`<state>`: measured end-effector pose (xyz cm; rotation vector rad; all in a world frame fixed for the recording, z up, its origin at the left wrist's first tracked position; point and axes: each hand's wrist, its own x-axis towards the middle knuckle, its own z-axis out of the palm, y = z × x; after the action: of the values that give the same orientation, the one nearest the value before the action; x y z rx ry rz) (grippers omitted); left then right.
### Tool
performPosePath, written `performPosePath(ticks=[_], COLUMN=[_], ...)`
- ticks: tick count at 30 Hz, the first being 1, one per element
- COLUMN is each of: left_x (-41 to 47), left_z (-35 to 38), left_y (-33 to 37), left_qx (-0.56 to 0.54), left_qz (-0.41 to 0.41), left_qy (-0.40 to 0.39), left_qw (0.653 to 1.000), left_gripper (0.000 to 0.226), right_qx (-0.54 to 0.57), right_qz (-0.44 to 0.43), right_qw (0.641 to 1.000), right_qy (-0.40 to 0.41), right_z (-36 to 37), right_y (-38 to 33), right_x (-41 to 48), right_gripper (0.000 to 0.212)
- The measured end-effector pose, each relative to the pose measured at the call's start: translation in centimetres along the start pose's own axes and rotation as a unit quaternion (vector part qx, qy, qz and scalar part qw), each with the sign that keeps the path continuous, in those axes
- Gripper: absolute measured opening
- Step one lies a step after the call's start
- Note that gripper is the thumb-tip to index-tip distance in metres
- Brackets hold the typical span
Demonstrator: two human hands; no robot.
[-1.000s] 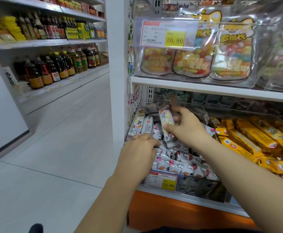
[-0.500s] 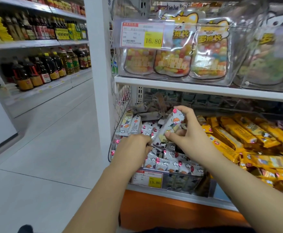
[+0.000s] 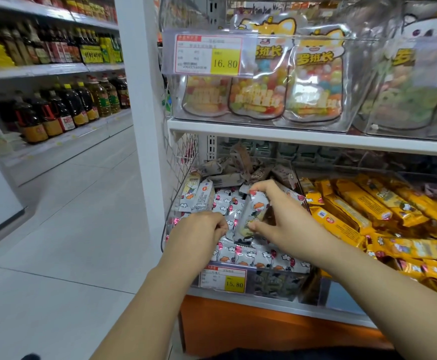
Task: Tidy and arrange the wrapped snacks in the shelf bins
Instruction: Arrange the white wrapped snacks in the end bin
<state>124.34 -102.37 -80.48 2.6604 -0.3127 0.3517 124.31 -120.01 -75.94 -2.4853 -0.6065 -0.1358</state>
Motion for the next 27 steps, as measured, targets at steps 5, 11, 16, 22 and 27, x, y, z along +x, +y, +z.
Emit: performPosePath(ticks=[5,11,16,22,27], left_x=[-0.2,-0.2,-0.7,-1.7,-2.0], left_z=[0.1,0.1,0.0,0.8,1.9], left_y=[0.0,-0.2,0.1,1.3,1.4], left_qx=[0.004,-0.001,-0.016,-0.035,0.051], left_qz=[-0.002,-0.002,0.044,0.127,0.143], left_qy=[0.008,0.004,0.024,0.001,0.010], left_qw=[1.000,1.000,0.999,0.991,0.988], left_gripper=[0.014,0.016,0.026,0.037,0.038], right_qx=[-0.019,-0.087,-0.131,-0.219,-0.222], right_qz=[0.000,-0.028,-0.053,-0.044,-0.035], right_qw=[0.996,0.985,0.975,0.973,0.970], right_qy=[-0.091,-0.150,-0.169,-0.063,-0.096], right_z=[-0.1,0.2,-0.1,-2.7,-2.5], right_y=[0.2,0.8,0.4,1.2,2.3], right_x=[0.9,1.0,0.7,-0.9,-3.0], right_gripper=[0.043,0.028,0.037,0.033,0.035])
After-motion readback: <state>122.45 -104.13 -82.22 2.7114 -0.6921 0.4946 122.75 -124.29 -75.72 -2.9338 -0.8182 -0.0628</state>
